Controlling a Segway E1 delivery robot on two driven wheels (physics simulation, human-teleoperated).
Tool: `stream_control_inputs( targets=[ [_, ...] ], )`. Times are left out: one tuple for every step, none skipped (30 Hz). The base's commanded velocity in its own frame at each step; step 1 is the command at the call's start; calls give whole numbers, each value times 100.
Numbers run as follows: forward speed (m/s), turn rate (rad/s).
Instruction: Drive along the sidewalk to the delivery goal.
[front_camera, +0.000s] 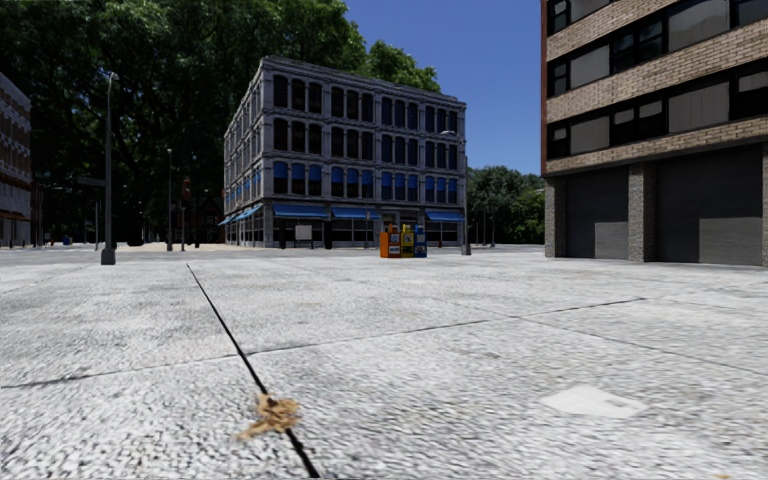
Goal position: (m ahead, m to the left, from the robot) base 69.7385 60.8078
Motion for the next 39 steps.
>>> stream_control_inputs(
  targets=[
    [200,-23],
    [200,-45],
    [200,-45],
    [200,-52],
    [200,-54],
    [200,-55],
    [200,-55],
    [200,-55],
    [200,-53],
    [200,-40],
    [200,0],
    [200,0],
    [200,0],
    [200,0],
    [200,0],
    [200,0],
    [200,0],
    [200,0],
    [200,0],
    [200,0],
    [200,0],
    [200,0],
    [200,0],
    [200,0],
    [200,0],
    [200,0],
    [200,0],
    [200,0],
    [200,0],
    [200,0],
    [200,0],
    [200,0],
    [200,0],
    [200,0],
    [200,0],
    [200,0],
    [200,0],
    [200,0],
    [200,0]
  ],
)
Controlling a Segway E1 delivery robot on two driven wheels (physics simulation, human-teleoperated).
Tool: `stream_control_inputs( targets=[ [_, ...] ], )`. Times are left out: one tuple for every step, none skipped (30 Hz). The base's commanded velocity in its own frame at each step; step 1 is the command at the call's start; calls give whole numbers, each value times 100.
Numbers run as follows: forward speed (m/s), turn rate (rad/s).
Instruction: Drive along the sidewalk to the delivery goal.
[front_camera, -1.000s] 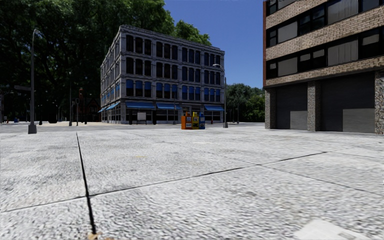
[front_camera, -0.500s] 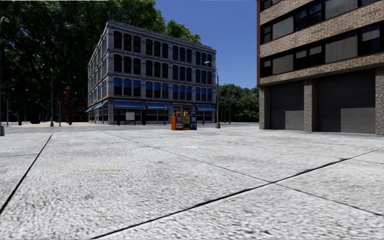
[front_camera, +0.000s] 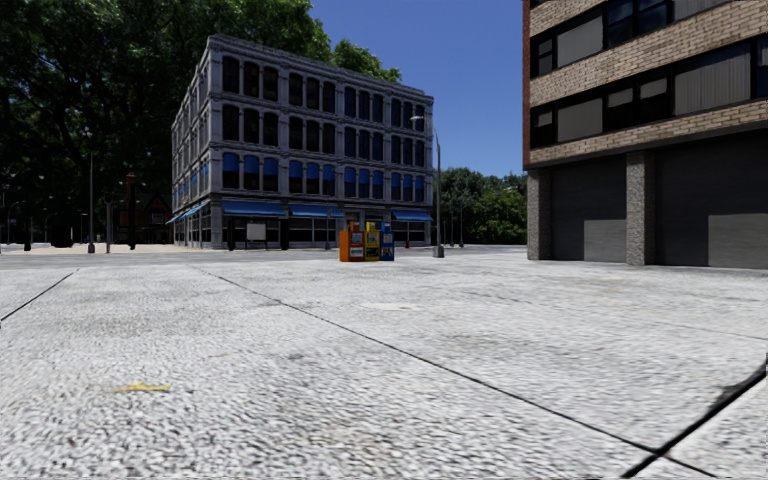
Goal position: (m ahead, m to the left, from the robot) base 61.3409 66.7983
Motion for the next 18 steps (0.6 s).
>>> stream_control_inputs(
  targets=[
    [200,0],
    [200,0],
    [200,0],
    [200,-24],
    [200,-24],
    [200,-40],
    [200,-46],
    [200,-46],
    [200,-46],
    [200,-36],
    [200,-18],
    [200,0],
    [200,0],
    [200,0],
    [200,0],
    [200,0],
    [200,0],
    [200,0]
  ],
)
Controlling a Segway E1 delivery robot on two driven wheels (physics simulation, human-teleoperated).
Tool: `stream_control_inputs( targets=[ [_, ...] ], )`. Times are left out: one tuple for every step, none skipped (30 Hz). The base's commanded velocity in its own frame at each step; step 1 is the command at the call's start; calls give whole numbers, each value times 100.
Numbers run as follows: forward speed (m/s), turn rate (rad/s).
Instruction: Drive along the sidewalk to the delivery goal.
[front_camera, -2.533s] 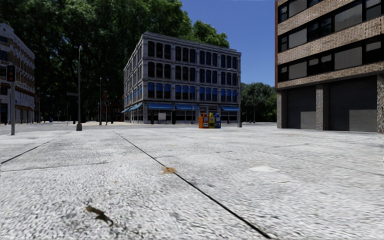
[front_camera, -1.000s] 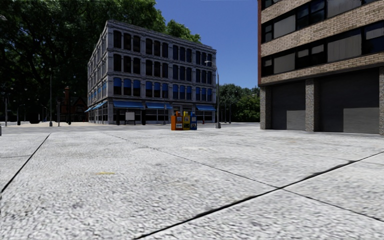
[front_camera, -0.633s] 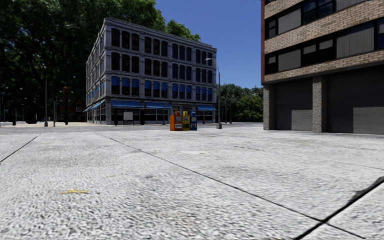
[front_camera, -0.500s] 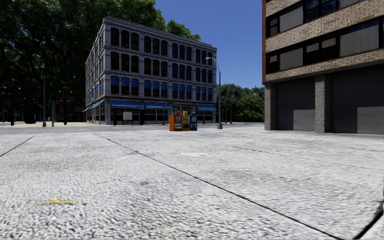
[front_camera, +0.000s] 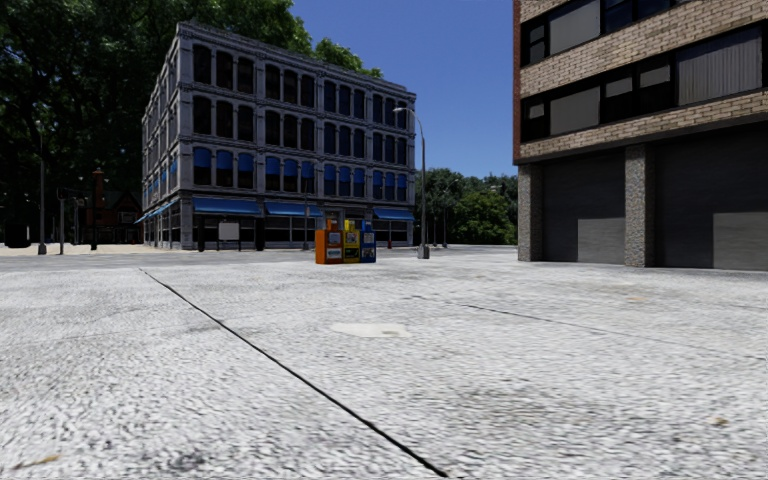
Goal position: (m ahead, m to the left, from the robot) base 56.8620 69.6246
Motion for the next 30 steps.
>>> stream_control_inputs(
  targets=[
    [200,0],
    [200,0],
    [200,0],
    [200,0],
    [200,0],
    [200,0],
    [200,-13],
    [200,-17],
    [200,-18],
    [200,-18],
    [200,-18],
    [200,-18],
    [200,-18],
    [200,-17],
    [200,-15],
    [200,-15],
    [200,-14],
    [200,-14],
    [200,-14],
    [200,-14],
    [200,-14],
    [200,-14],
    [200,-14],
    [200,-14],
    [200,-14],
    [200,-15],
    [200,-18],
    [200,-20],
    [200,-20],
    [200,-20]
  ],
)
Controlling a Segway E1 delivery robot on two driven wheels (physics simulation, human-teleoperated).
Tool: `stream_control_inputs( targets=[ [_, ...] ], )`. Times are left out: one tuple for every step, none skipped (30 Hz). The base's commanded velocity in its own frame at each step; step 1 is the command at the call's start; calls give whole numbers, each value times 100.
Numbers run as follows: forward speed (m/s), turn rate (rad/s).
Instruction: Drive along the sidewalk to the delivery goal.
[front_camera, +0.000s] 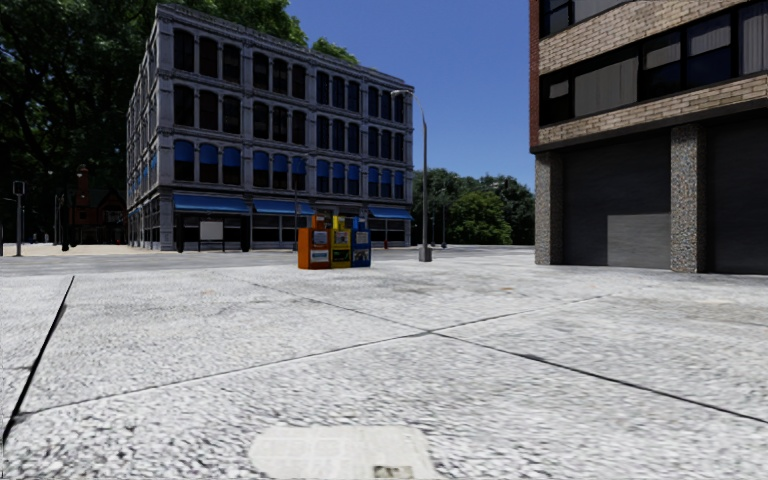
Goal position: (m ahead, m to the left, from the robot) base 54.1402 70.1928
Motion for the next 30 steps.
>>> stream_control_inputs(
  targets=[
    [200,-20],
    [200,-20],
    [200,-20],
    [200,-11],
    [200,0],
    [200,0],
    [200,0],
    [200,0],
    [200,0],
    [200,0],
    [200,0],
    [200,0],
    [200,0],
    [200,0],
    [200,0],
    [200,0],
    [200,0],
    [200,0],
    [200,0],
    [200,-24],
    [200,-19],
    [200,-11],
    [200,-9],
    [200,-8],
    [200,-8],
    [200,-7],
    [200,-6],
    [200,-12],
    [200,-12],
    [200,-22]
  ],
)
